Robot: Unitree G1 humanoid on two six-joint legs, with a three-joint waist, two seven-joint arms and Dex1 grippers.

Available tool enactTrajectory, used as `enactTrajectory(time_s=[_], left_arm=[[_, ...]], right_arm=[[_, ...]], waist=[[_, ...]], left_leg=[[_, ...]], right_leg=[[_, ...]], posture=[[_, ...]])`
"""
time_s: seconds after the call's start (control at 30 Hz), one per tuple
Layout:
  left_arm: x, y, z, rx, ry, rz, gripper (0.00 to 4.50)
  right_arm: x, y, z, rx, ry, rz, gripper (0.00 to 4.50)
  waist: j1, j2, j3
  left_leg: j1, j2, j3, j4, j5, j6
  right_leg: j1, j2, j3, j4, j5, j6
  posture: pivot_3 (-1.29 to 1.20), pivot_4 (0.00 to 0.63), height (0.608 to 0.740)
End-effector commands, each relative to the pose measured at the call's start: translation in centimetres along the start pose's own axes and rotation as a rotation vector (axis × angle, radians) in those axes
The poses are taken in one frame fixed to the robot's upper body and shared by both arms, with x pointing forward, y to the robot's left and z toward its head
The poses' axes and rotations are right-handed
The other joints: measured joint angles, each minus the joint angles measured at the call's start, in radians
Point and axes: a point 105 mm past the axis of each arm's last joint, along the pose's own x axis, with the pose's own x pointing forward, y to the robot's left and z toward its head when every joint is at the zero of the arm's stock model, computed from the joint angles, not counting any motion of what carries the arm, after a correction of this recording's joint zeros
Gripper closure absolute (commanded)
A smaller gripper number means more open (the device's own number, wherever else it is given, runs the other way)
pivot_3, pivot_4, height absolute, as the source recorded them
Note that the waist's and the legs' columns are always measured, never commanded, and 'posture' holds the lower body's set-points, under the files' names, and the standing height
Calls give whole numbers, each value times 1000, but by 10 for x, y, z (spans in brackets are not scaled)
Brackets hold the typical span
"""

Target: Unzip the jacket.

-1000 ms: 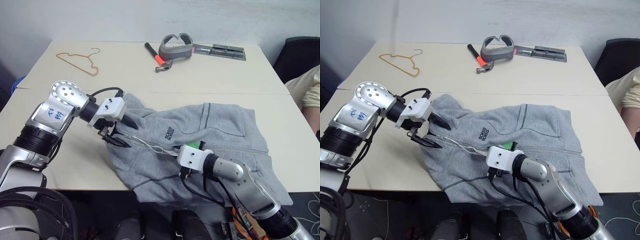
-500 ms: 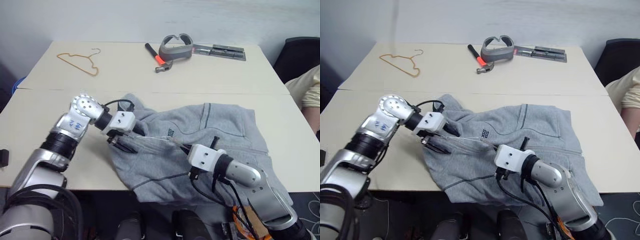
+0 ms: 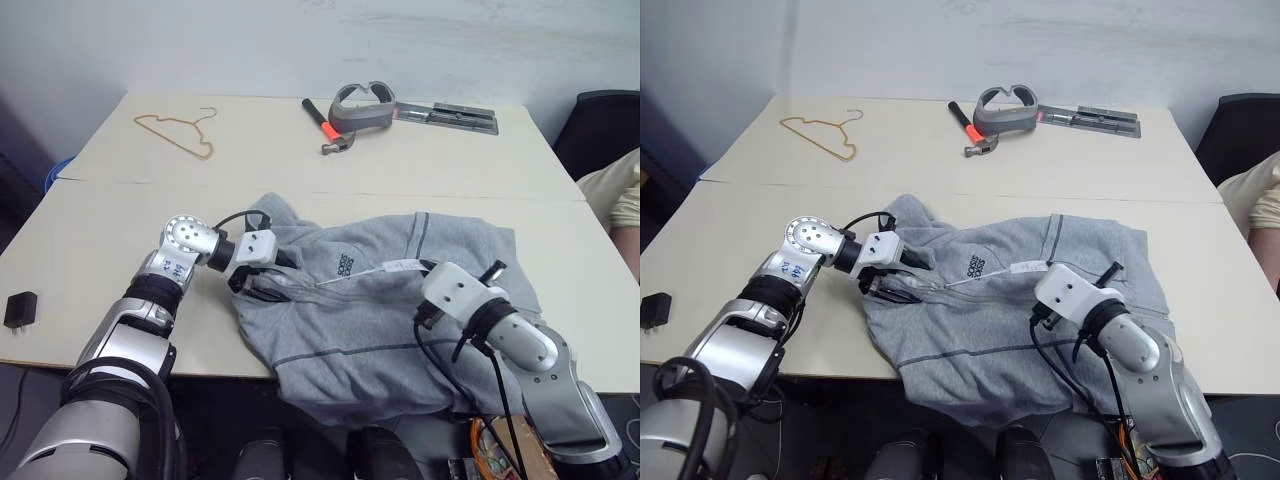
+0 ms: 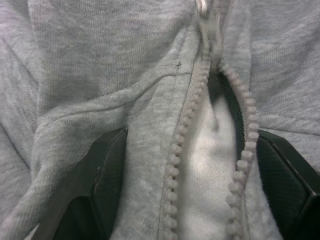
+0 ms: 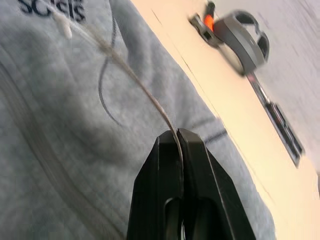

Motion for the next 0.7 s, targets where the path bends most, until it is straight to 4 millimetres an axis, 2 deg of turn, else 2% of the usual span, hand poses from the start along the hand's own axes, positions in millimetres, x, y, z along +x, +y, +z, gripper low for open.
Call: enactTrajectory(time_s=[0.03, 0.13, 0.2, 0.33, 0.47, 0.6, 0.7], left_arm=[[0, -15, -40, -133, 110, 24, 910], [-2, -15, -43, -136, 120, 37, 910], [-2, -15, -44, -138, 122, 41, 910], [-3, -16, -44, -141, 119, 42, 910], [-4, -16, -43, -140, 112, 47, 910], [-6, -16, -43, -141, 104, 56, 910], [-8, -18, -44, -140, 104, 59, 910]], right_arm=[[-13, -23, 4, 89, -14, -143, 4437], [-29, -52, -11, 240, 33, -299, 4437], [-44, -71, -25, 289, 70, -390, 4437], [-93, -131, -69, 374, 174, -621, 4437], [-125, -173, -98, 431, 216, -734, 4437], [-148, -212, -123, 501, 228, -840, 4437], [-163, -242, -132, 543, 212, -934, 4437]], waist=[[-1, 0, 0], [-1, 0, 0], [0, 0, -1], [-1, 2, -2], [-3, 6, -4], [-6, 11, -7], [-12, 14, -7]], left_leg=[[2, 0, 0, -1, 0, 0], [11, 0, 0, -3, -2, 0], [11, 0, 0, -4, -2, 0], [12, 0, 0, -5, -3, 0], [14, 0, 1, -8, -3, 0], [17, -1, 4, -13, -2, 1], [17, -1, 5, -14, -1, 1]], right_leg=[[2, 0, 0, 0, 0, 0], [11, 0, 0, -3, 0, 0], [11, 0, 0, -3, 0, 0], [11, 0, 1, -3, 0, 0], [11, 0, 2, -4, 0, -1], [11, 0, 5, -5, 0, 0], [11, 0, 6, -6, 0, 0]], posture=[[0, 150, 740], [0, 150, 740], [0, 150, 740], [0, 150, 740], [0, 150, 740], [0, 150, 740], [0, 150, 740]])
